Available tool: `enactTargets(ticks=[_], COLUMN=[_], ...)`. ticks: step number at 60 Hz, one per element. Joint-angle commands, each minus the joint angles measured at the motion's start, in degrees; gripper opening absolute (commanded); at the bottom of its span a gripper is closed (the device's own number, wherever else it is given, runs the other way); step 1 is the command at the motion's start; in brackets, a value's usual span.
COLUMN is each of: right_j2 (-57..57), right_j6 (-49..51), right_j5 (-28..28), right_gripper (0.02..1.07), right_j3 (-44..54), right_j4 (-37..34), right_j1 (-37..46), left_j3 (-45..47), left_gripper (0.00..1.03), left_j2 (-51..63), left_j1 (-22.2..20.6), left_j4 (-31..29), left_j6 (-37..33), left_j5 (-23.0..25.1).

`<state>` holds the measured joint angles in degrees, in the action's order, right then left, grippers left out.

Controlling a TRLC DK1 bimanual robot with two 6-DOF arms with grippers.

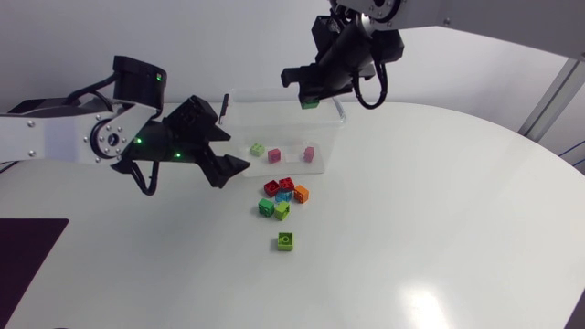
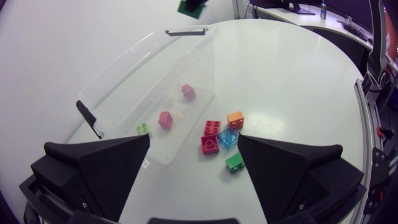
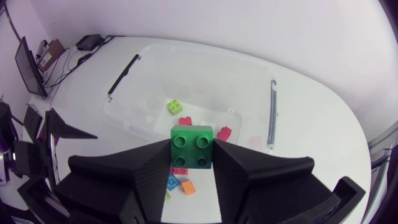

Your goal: Place the duplo bricks in the container

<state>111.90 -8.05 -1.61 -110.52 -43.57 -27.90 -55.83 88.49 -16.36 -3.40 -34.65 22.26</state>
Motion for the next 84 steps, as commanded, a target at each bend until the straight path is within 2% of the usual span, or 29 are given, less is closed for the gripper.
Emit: enactTargets(ticks=[1,16,22,25,28,33,37,46,53,70,79,82,84], right_j2=[3.9,10.0,11.6,12.2,13.2,13.5,13.5,12.6,9.0,-3.4,-8.3,-9.2,-9.3], right_j6=[-2.1,-2.3,-2.5,-2.7,-2.8,-2.8,-2.7,-2.8,-2.8,-1.4,0.0,1.0,1.7], right_j5=[0.6,1.1,1.4,1.6,1.8,1.8,1.9,1.8,1.7,1.4,-0.8,-1.2,-1.6], right_gripper=[0.3,0.3,0.33,0.43,0.64,0.88,0.95,0.97,0.97,0.97,0.97,0.97,0.97], right_j3=[-3.0,-8.7,-10.2,-10.8,-11.9,-12.6,-13.3,-15.3,-12.1,8.3,20.7,24.7,27.3], right_j4=[-1.2,-0.9,-1.0,-1.2,-2.5,-3.6,-4.4,-7.3,-7.7,-1.7,2.9,4.5,5.4], right_j1=[0.1,1.4,1.8,2.0,2.1,2.2,2.3,2.6,2.2,-0.1,-2.2,-3.1,-3.7], left_j3=[3.1,7.7,8.2,8.1,8.1,8.1,7.7,5.9,4.8,4.3,4.1,3.9,3.7], left_gripper=[0.99,0.99,0.99,0.99,0.99,0.99,0.99,0.99,0.99,0.97,0.88,0.81,0.73], left_j2=[-0.5,4.2,6.3,7.2,8.0,9.2,10.6,13.6,16.6,21.0,22.4,22.9,23.3], left_j1=[-1.3,-5.3,-6.6,-6.8,-7.2,-7.4,-7.5,-8.0,-8.6,-10.5,-10.9,-11.1,-11.1], left_j4=[1.8,6.5,8.4,8.7,9.2,10.4,11.2,12.4,13.9,18.8,19.4,19.5,19.6], left_j6=[-1.3,-0.9,-0.1,0.1,0.3,0.7,0.9,1.3,2.0,4.2,4.1,4.1,4.1], left_j5=[0.6,0.6,0.3,0.1,0.0,-0.4,-1.3,-3.0,-5.6,-10.6,-11.5,-11.8,-12.0])
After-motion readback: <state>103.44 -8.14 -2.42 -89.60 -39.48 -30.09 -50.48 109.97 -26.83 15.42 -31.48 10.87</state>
